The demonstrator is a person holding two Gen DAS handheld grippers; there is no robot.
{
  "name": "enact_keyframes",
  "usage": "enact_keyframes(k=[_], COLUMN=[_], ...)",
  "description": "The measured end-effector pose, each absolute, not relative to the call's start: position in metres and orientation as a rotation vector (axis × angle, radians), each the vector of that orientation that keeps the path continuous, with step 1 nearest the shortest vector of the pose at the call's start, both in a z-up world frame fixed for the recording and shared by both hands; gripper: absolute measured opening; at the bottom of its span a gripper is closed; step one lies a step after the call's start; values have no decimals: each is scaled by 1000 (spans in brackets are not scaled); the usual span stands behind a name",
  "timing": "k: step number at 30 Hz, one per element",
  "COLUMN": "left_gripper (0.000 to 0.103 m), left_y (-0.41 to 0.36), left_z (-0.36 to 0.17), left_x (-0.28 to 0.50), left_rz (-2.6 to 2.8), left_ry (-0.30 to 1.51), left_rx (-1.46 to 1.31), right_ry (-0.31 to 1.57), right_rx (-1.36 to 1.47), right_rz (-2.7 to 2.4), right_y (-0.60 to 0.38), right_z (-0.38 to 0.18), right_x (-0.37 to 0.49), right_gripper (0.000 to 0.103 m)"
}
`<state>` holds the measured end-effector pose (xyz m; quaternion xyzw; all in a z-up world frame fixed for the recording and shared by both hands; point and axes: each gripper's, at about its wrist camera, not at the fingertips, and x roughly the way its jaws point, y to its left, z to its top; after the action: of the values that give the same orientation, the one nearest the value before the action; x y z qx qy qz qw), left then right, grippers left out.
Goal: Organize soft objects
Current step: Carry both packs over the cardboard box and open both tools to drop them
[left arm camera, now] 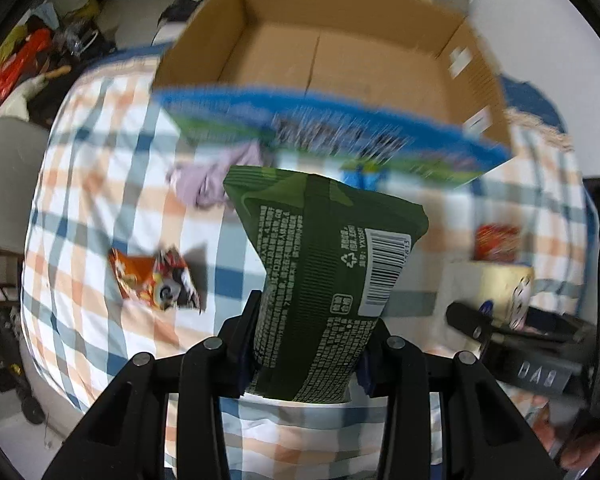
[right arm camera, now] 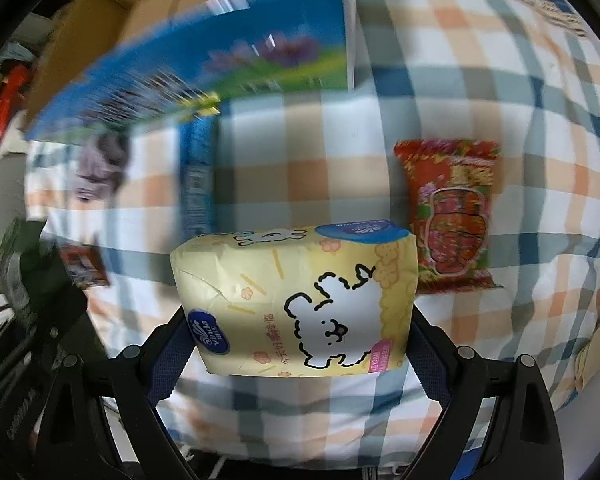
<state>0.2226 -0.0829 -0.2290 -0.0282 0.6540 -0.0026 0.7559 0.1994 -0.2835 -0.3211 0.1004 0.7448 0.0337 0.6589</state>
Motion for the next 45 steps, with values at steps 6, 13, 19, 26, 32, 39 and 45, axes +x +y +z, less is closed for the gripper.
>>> enact_keyframes(k=[6, 13, 19, 26, 32, 39, 45], left_gripper=[36, 36, 36, 36, 36, 36, 37], left_y=[-89, -86, -69, -57, -57, -73, -86], left_z=[-189, -157, -175, -246, -300, -339, -355], left_x=[253, 321, 409, 496, 537, 561, 567], left_rz=[-108, -189, -217, -236, -263, -337, -384], left_ry=[1339, 1331, 1402, 1560, 1653, 1737, 1771], left_rx=[-86, -141, -182, -248, -296, -326, -315], right_ry=[1570, 1450, 1436, 1469, 1521, 1577, 1604], right_rx=[302, 336, 331, 323, 257, 206, 167], right_rz=[93, 83, 41, 6, -22, -38, -44], right_y=[-297, -295, -276, -249, -234, -233, -231], right_z=[-249, -184, -186, -229, -280, -323, -346], right_x=[205, 251, 326, 417, 477, 510, 525], right_gripper=[96, 96, 96, 96, 96, 96, 96])
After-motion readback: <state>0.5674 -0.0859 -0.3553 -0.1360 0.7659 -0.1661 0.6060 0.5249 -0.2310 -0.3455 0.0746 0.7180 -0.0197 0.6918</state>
